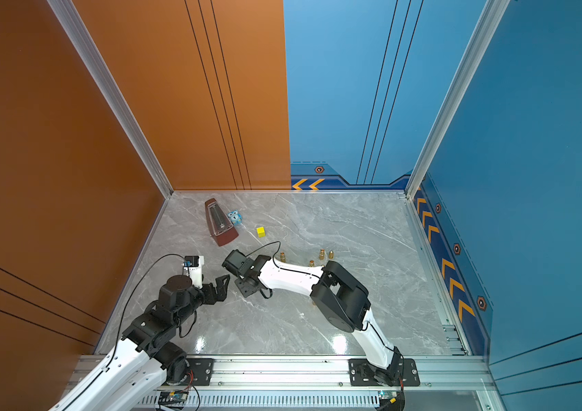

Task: Open the lipstick cap
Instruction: Pick up the lipstick at the center of the board.

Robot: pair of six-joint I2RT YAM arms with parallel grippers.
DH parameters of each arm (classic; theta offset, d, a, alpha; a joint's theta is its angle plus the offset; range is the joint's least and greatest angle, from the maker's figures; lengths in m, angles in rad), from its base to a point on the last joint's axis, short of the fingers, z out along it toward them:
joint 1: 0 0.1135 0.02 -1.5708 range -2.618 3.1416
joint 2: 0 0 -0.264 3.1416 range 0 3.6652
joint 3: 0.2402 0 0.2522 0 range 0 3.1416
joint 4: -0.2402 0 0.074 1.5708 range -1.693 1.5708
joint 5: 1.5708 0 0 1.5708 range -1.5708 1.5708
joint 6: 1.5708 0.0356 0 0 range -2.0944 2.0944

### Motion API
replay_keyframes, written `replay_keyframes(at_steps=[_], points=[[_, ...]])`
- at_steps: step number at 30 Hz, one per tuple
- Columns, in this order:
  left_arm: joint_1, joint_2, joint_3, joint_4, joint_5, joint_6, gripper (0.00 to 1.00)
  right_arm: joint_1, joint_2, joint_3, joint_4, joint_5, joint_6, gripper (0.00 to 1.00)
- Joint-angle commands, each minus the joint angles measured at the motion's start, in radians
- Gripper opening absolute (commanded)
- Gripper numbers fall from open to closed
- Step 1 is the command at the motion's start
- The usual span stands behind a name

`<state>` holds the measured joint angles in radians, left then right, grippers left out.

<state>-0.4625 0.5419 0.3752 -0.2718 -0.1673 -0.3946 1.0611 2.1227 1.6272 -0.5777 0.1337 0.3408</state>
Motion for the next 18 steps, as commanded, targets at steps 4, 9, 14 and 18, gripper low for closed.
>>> replay_keyframes(at_steps=[4, 9, 14, 18], points=[[0.015, -0.011, -0.005, -0.005, 0.030, -0.013, 0.99, 0.006, 0.029, 0.046, -0.069, 0.025, 0.017, 0.38], [0.016, -0.013, -0.002, -0.005, 0.032, -0.016, 0.99, 0.008, 0.032, 0.047, -0.083, 0.026, 0.017, 0.38], [0.018, -0.012, -0.005, -0.004, 0.032, -0.016, 0.99, 0.011, 0.035, 0.050, -0.090, 0.022, 0.021, 0.38], [0.019, -0.011, -0.003, -0.005, 0.035, -0.018, 0.99, 0.012, 0.037, 0.052, -0.094, 0.035, 0.024, 0.33]])
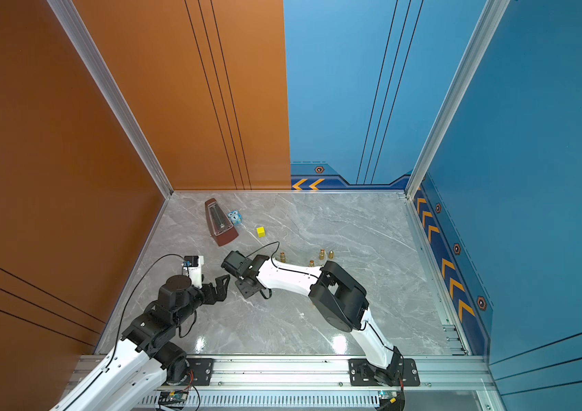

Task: Open the lipstick cap
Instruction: Pick up the lipstick at the center of the board.

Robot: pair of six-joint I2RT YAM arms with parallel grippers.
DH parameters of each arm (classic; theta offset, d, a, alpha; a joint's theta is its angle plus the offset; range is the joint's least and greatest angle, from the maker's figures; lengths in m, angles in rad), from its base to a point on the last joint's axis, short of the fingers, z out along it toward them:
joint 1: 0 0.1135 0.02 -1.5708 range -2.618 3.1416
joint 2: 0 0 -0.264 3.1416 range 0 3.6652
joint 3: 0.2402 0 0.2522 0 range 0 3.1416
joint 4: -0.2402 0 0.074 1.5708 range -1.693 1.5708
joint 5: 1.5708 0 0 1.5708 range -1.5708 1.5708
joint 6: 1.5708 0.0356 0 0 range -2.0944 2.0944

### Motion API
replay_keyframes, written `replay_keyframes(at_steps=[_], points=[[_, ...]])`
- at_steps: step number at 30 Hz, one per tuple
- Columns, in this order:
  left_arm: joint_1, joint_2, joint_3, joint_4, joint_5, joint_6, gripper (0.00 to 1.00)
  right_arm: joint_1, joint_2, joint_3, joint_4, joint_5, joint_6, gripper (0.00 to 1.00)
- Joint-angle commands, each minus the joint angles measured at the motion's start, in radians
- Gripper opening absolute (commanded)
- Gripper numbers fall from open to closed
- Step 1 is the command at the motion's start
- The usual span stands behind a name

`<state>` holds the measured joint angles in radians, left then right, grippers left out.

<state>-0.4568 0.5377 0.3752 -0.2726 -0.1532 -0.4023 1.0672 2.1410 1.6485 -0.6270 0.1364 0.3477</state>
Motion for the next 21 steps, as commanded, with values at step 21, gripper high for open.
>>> replay_keyframes(at_steps=[21], points=[[0.002, 0.017, 0.026, 0.007, 0.075, 0.030, 0.98, -0.064, -0.194, -0.076, -0.060, -0.117, 0.083, 0.24]])
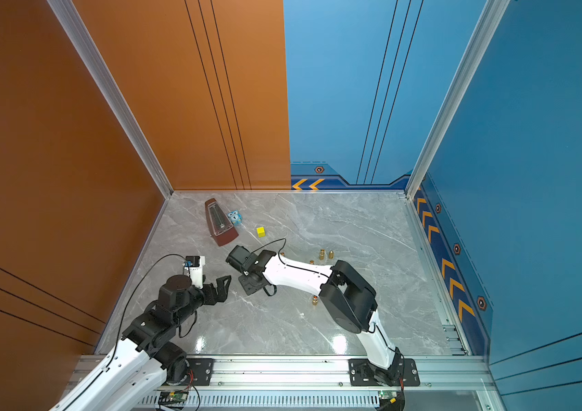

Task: Open the lipstick cap
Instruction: Pick up the lipstick at the center of the board, then open the cover of the lipstick.

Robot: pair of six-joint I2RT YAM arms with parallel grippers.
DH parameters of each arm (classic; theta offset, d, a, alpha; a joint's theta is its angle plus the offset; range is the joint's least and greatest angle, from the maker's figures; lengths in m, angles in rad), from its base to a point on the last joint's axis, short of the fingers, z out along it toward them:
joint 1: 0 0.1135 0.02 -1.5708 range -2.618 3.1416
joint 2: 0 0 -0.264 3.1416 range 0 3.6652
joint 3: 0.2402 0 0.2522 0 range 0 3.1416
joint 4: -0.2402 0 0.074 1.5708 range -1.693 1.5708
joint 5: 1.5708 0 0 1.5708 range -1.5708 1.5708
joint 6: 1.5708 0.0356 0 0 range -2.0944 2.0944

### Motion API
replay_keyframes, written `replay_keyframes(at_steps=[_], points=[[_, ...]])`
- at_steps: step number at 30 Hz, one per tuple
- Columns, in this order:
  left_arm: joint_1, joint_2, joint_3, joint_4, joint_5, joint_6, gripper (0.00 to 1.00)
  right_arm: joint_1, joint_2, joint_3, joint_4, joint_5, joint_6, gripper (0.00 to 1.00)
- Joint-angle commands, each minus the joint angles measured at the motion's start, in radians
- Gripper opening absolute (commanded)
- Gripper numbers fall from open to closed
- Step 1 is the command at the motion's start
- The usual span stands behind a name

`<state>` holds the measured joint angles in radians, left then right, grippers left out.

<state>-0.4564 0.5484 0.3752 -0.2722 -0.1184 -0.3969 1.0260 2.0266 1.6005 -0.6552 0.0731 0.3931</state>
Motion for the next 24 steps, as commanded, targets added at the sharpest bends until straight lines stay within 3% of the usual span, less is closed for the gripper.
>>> replay_keyframes(at_steps=[1, 8, 14, 20, 24], points=[[-0.004, 0.008, 0.023, 0.020, 0.055, 0.032, 0.99, -0.034, -0.102, -0.044, -0.032, -0.075, 0.043, 0.24], [-0.090, 0.056, -0.065, 0.275, 0.168, 0.100, 0.99, -0.115, -0.242, -0.144, -0.035, -0.175, 0.067, 0.24], [-0.239, 0.217, -0.056, 0.384, 0.194, 0.254, 1.00, -0.157, -0.321, -0.185, -0.041, -0.303, 0.099, 0.24], [-0.301, 0.356, -0.033, 0.509, 0.227, 0.337, 0.87, -0.161, -0.351, -0.198, -0.044, -0.401, 0.122, 0.24], [-0.299, 0.414, -0.008, 0.544, 0.238, 0.349, 0.71, -0.155, -0.377, -0.206, -0.043, -0.425, 0.132, 0.24]])
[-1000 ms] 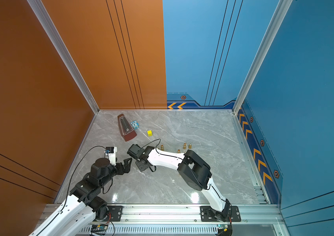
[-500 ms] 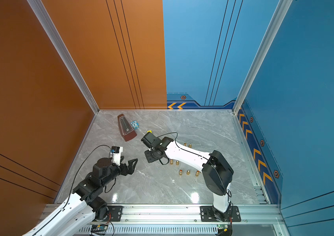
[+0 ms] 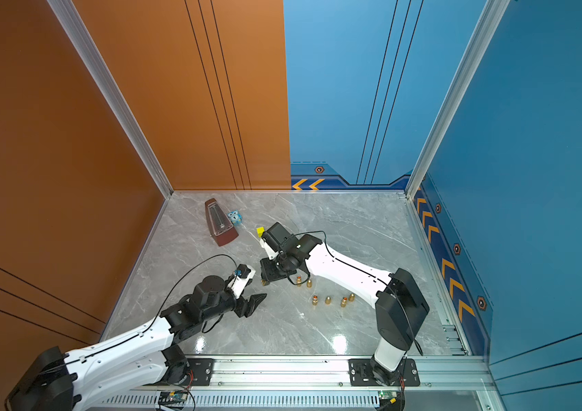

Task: Open the lipstick cap
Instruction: Open the cover of the lipstick.

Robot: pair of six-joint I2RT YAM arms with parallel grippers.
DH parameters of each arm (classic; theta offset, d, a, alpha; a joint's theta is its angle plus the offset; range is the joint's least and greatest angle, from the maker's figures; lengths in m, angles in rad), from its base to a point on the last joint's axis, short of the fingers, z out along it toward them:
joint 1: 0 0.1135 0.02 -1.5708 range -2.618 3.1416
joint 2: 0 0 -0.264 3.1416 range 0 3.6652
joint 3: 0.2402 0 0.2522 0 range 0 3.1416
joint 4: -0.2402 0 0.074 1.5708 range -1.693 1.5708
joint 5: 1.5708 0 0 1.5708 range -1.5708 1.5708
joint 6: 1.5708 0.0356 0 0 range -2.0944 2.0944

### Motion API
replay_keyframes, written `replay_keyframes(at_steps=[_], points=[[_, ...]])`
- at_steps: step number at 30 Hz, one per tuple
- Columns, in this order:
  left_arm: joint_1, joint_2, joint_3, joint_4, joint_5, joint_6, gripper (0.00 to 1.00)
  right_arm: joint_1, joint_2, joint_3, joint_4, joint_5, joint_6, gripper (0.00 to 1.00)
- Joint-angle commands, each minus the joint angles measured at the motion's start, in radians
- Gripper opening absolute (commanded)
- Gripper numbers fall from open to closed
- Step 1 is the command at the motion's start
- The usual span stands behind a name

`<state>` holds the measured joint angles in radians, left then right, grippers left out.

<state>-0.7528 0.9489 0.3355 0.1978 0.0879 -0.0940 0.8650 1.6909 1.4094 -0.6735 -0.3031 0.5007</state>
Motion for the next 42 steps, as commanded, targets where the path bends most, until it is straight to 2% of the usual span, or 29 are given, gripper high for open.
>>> replay_keyframes(at_steps=[1, 3, 8, 11, 16, 18, 22, 27, 34, 42], points=[[-0.002, 0.012, 0.021, 0.107, 0.040, 0.045, 0.67, 0.005, -0.046, -0.019, -0.024, -0.055, 0.027, 0.24], [0.001, 0.001, -0.002, 0.162, 0.054, 0.042, 0.61, 0.004, -0.052, -0.024, -0.024, -0.062, 0.031, 0.24], [0.003, 0.016, 0.004, 0.170, 0.100, 0.053, 0.46, 0.005, -0.056, -0.031, -0.007, -0.105, 0.047, 0.24], [0.004, 0.024, 0.009, 0.170, 0.110, 0.054, 0.43, 0.005, -0.058, -0.034, 0.003, -0.116, 0.052, 0.24], [0.006, 0.034, 0.026, 0.170, 0.130, 0.057, 0.33, 0.006, -0.062, -0.049, 0.033, -0.145, 0.071, 0.24], [0.006, 0.034, 0.028, 0.170, 0.133, 0.058, 0.30, 0.004, -0.066, -0.049, 0.039, -0.146, 0.076, 0.24], [0.006, 0.025, 0.027, 0.170, 0.114, 0.056, 0.14, 0.004, -0.070, -0.045, 0.045, -0.157, 0.075, 0.25], [0.004, 0.021, 0.018, 0.168, 0.092, 0.053, 0.03, -0.001, -0.088, -0.045, 0.045, -0.146, 0.066, 0.29], [0.005, 0.017, 0.014, 0.144, 0.058, 0.061, 0.00, -0.008, -0.134, -0.030, -0.004, -0.049, 0.025, 0.46], [0.002, 0.023, 0.054, 0.085, 0.073, 0.064, 0.00, -0.007, -0.091, -0.014, -0.020, -0.071, -0.008, 0.42]])
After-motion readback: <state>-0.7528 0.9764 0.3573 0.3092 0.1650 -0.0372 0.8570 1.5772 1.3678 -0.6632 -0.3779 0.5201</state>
